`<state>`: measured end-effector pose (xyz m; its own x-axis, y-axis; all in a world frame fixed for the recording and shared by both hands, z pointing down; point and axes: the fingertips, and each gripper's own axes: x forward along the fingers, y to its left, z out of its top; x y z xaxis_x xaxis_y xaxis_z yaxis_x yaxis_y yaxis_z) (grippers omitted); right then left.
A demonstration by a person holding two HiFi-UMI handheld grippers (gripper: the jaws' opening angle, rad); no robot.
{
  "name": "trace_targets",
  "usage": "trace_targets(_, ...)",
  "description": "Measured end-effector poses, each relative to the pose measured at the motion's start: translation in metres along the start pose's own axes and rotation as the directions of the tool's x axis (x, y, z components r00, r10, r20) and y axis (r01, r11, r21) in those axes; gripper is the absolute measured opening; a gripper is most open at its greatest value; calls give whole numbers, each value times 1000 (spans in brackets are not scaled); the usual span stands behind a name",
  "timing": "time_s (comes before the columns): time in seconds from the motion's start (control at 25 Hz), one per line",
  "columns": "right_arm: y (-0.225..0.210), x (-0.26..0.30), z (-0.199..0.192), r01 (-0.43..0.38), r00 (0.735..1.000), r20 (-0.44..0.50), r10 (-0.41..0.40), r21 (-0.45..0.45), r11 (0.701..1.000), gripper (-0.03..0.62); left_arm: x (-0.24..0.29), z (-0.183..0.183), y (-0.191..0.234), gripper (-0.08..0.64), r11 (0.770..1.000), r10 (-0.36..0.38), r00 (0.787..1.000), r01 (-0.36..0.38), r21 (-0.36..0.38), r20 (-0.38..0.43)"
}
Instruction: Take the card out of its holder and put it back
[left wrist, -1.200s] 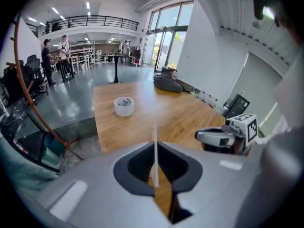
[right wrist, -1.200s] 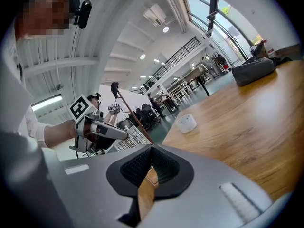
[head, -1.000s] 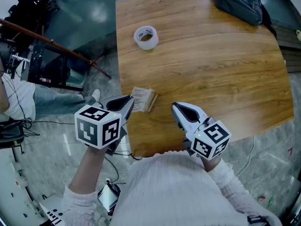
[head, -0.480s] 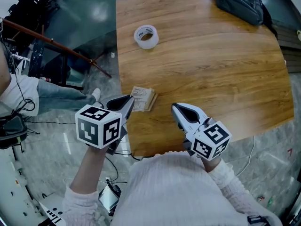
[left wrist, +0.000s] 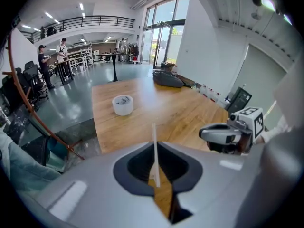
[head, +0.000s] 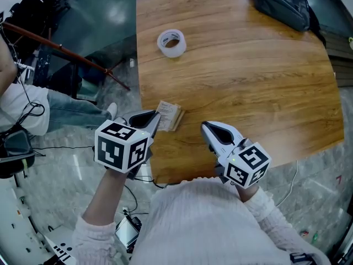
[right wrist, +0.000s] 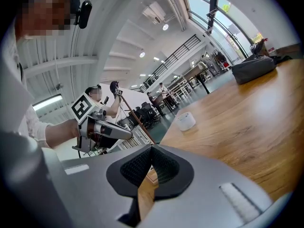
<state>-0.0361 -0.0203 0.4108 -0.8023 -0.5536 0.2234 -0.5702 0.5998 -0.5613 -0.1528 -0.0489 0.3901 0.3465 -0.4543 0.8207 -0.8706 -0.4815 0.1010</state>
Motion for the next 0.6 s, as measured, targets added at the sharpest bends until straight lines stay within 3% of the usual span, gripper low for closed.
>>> trace_targets(0.6, -5, 1, -6, 17, 999, -37, -17, 4, 1000, -5, 24, -13, 5, 21, 999, -1, 1000, 1, -41, 7)
